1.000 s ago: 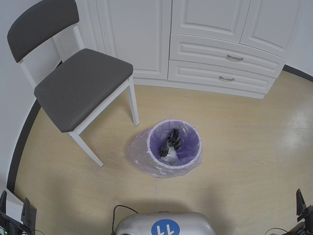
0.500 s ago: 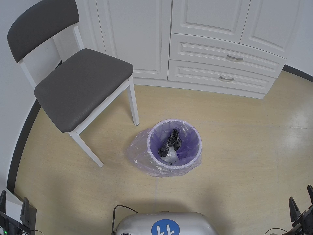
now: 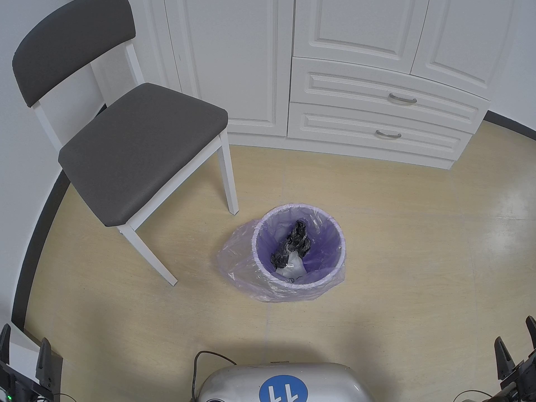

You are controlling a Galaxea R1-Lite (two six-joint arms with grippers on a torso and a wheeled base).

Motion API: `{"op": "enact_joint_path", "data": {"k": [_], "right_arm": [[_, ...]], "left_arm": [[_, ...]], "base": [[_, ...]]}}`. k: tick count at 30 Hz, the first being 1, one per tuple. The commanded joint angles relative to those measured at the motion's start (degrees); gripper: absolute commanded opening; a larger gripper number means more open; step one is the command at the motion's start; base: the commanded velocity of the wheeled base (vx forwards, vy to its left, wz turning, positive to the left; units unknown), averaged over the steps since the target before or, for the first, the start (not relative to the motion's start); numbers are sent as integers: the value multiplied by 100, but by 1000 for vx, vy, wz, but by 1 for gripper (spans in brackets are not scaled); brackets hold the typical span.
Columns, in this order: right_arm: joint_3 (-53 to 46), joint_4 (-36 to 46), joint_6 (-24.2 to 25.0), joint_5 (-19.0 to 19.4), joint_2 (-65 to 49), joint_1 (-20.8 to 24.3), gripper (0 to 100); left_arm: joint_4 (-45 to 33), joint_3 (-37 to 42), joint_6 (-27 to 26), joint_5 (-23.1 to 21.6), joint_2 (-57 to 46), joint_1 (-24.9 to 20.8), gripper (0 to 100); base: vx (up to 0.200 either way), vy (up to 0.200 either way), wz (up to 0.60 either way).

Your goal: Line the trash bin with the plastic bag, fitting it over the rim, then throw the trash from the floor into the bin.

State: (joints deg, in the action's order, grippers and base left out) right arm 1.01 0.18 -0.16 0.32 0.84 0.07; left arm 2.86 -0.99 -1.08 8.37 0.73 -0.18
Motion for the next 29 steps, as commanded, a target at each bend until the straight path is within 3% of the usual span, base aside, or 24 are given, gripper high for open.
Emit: {"op": "enact_joint_path", "data": {"k": [1,6,29], "right_arm": [[-101,-1,-2,3,-84,1,100],[-101,-1,-2,3,-84,1,100],[-101,8,-2,3,-84,1,100]], "left_arm": [[-5,99,3,-126,-73,1,100],[-383,90,91,-837,-73,1,100],[-286,99,188,-794,-73,1,100]], "base": [[0,0,0],[0,0,0],[0,0,0]]}}
